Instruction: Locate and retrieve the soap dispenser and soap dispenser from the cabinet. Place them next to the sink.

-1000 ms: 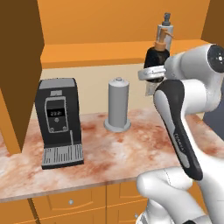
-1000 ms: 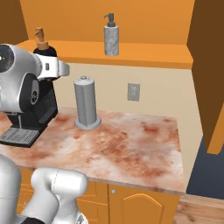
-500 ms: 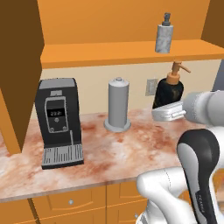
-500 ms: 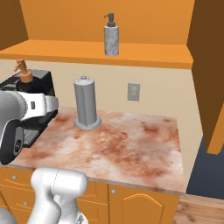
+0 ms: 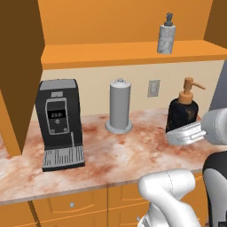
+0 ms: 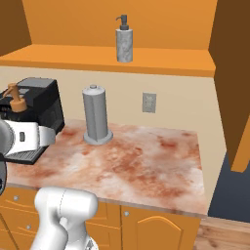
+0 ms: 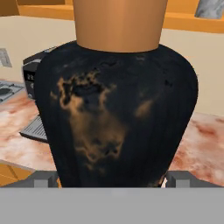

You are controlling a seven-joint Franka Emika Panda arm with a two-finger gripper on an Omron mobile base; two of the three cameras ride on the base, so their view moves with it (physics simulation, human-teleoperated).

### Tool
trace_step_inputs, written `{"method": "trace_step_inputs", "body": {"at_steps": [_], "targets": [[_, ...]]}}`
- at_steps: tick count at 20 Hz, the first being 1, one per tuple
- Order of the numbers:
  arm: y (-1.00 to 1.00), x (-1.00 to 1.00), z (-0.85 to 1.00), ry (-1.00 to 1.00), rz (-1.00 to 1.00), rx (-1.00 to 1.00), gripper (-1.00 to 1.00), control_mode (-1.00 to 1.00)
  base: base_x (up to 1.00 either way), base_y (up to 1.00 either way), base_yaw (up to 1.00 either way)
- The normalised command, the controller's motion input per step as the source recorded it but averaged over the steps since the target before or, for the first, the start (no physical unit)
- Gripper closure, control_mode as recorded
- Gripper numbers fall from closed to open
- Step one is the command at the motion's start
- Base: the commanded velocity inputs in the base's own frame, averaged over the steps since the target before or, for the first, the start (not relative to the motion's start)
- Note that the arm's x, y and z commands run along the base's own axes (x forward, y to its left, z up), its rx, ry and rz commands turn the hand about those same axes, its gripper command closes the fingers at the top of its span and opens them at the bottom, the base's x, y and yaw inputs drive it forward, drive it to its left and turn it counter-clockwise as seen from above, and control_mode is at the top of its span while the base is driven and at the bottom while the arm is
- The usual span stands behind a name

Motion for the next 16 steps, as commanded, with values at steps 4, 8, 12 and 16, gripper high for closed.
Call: {"method": "trace_step_inputs", "body": {"at_steps": [4,8,12,16], "targets": [[-0.01,-0.18,-0.33,0.0,0.0,0.0,1.0,-1.0,0.0,0.0,0.0],[0.0,-0.03,-0.03,0.0,0.0,0.0,1.0,-1.0,0.0,0.0,0.0],[0.0,0.0,0.0,0.0,0.0,0.0,1.0,-1.0,0.0,0.0,0.0],[0.0,0.0,0.0,0.0,0.0,0.0,1.0,-1.0,0.0,0.0,0.0]]}}
